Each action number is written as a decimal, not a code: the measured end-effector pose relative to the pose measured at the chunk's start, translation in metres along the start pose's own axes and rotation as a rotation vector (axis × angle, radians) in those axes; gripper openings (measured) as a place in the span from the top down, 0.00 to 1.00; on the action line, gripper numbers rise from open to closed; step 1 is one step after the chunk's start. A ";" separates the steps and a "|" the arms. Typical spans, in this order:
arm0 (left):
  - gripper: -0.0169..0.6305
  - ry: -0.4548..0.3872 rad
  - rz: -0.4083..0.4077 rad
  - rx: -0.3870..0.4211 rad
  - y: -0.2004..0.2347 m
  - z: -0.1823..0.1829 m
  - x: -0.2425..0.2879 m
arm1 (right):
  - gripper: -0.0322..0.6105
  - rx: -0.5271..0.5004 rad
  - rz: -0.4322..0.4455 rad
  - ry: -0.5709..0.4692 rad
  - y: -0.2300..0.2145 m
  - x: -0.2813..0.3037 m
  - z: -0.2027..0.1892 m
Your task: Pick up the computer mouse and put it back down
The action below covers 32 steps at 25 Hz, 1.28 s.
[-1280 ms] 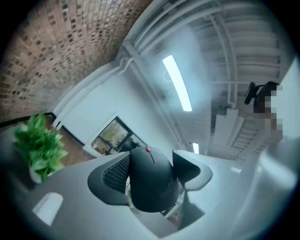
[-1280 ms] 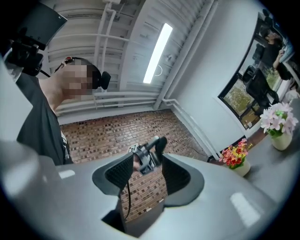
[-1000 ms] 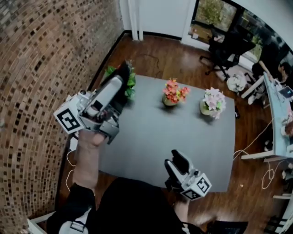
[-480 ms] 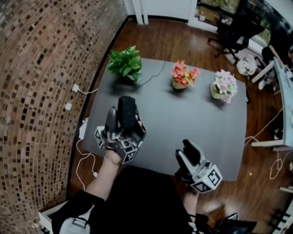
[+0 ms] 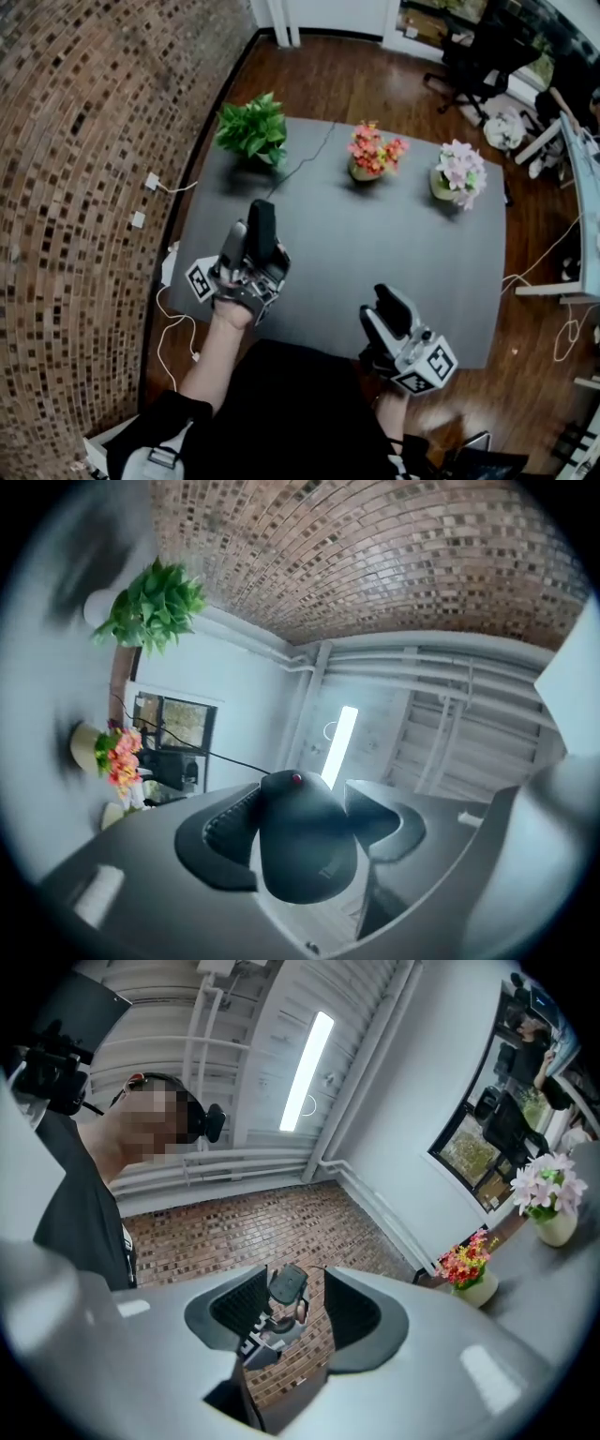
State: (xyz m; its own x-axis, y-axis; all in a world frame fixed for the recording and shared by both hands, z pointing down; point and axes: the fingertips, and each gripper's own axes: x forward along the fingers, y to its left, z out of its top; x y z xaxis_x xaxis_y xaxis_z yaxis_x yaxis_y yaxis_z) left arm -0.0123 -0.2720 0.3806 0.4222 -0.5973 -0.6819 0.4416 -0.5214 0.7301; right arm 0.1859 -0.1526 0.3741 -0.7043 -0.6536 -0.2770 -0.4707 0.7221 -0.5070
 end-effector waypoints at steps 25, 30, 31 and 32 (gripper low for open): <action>0.53 0.866 1.439 1.108 0.367 0.064 -0.203 | 0.66 -0.031 -0.091 0.072 0.010 0.007 -0.002; 0.53 0.919 1.487 1.170 0.377 0.055 -0.219 | 0.66 -0.051 -0.111 0.073 0.007 -0.002 0.004; 0.53 0.918 1.481 1.169 0.378 0.055 -0.223 | 0.66 -0.050 -0.112 0.075 0.007 -0.003 0.003; 0.53 0.914 1.467 1.169 0.377 0.055 -0.225 | 0.66 -0.049 -0.110 0.078 0.007 -0.003 0.002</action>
State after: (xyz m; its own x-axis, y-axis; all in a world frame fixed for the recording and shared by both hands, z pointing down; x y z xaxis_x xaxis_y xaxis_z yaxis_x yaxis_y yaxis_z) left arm 0.0156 -0.3677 0.8123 0.2574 -0.6216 0.7398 -0.9447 -0.3229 0.0574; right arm 0.1858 -0.1459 0.3694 -0.6853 -0.7111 -0.1570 -0.5712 0.6586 -0.4899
